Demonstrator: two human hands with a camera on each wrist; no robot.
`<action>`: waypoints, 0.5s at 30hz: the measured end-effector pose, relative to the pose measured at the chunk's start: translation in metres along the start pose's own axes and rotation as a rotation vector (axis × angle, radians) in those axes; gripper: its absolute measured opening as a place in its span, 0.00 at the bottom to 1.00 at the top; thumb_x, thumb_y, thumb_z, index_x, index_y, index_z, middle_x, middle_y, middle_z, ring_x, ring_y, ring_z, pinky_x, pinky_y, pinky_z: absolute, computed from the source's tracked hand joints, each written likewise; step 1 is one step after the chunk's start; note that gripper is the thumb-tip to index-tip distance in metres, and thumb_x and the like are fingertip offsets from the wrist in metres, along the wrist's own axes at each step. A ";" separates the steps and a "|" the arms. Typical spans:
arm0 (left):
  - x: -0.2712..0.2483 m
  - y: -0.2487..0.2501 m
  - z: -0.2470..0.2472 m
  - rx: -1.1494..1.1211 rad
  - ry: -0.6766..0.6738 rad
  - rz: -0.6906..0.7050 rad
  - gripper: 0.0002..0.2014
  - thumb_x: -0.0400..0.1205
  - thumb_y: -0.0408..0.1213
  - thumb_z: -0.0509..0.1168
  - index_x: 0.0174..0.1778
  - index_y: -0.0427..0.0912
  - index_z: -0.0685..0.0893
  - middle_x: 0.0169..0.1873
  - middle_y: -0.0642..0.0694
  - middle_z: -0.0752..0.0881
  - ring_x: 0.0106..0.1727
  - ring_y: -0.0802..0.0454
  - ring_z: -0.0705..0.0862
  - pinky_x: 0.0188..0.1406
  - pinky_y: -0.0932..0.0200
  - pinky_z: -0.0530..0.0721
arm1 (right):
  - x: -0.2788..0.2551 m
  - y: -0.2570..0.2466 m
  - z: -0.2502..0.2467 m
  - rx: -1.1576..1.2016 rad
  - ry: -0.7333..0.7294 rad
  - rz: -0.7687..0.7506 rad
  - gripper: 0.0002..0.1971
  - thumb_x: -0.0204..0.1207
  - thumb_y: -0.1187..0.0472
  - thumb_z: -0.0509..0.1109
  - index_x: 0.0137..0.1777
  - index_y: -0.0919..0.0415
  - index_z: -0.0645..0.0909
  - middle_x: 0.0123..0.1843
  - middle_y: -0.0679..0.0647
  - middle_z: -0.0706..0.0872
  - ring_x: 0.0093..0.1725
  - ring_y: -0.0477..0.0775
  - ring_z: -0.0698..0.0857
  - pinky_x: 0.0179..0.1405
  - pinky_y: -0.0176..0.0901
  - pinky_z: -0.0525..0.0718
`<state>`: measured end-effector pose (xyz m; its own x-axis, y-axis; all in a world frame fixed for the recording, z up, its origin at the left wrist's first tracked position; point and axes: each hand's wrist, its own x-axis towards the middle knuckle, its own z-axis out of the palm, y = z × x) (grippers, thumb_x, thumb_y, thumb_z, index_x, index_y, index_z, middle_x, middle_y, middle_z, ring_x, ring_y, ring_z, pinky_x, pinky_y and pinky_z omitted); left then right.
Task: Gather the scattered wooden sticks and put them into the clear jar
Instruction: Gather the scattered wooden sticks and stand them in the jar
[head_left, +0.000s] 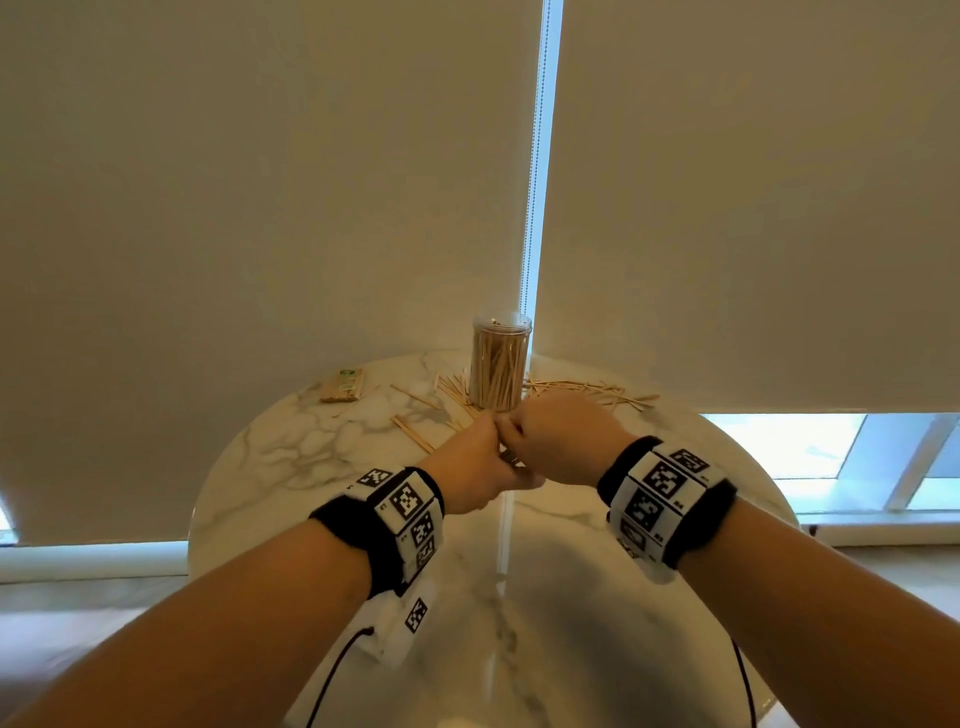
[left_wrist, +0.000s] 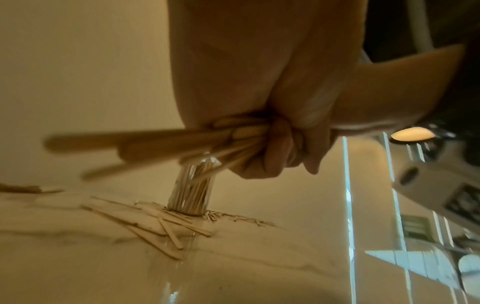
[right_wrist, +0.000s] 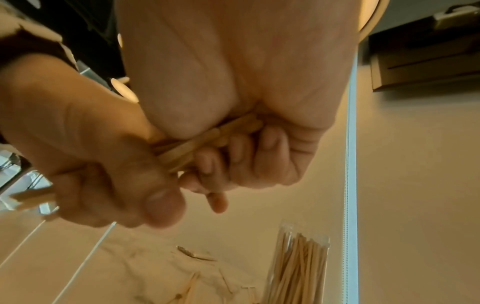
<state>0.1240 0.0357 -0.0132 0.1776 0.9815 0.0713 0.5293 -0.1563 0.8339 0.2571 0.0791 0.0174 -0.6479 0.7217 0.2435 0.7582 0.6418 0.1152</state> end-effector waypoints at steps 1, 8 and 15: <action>0.002 -0.001 -0.003 -0.021 -0.026 -0.006 0.25 0.73 0.41 0.80 0.61 0.46 0.75 0.32 0.49 0.82 0.23 0.58 0.73 0.23 0.59 0.80 | -0.001 -0.001 0.001 -0.031 -0.008 -0.012 0.28 0.89 0.45 0.44 0.41 0.57 0.81 0.29 0.50 0.79 0.29 0.48 0.78 0.38 0.46 0.83; 0.002 0.000 -0.029 -0.030 -0.057 -0.074 0.28 0.74 0.58 0.76 0.64 0.52 0.75 0.42 0.46 0.93 0.41 0.51 0.92 0.48 0.49 0.89 | -0.003 0.024 0.014 0.151 0.022 0.131 0.26 0.88 0.46 0.51 0.35 0.57 0.80 0.31 0.51 0.82 0.32 0.50 0.82 0.34 0.43 0.81; 0.015 0.002 -0.040 -0.540 0.304 -0.324 0.27 0.86 0.64 0.53 0.61 0.43 0.80 0.52 0.40 0.90 0.52 0.43 0.91 0.58 0.39 0.87 | -0.005 0.047 0.011 0.405 0.107 0.347 0.23 0.85 0.54 0.56 0.27 0.60 0.69 0.24 0.53 0.70 0.24 0.52 0.68 0.25 0.45 0.64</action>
<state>0.0946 0.0540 0.0118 -0.2011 0.9692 -0.1425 0.0163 0.1488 0.9887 0.2950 0.1083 0.0112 -0.3370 0.8922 0.3007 0.8239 0.4340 -0.3644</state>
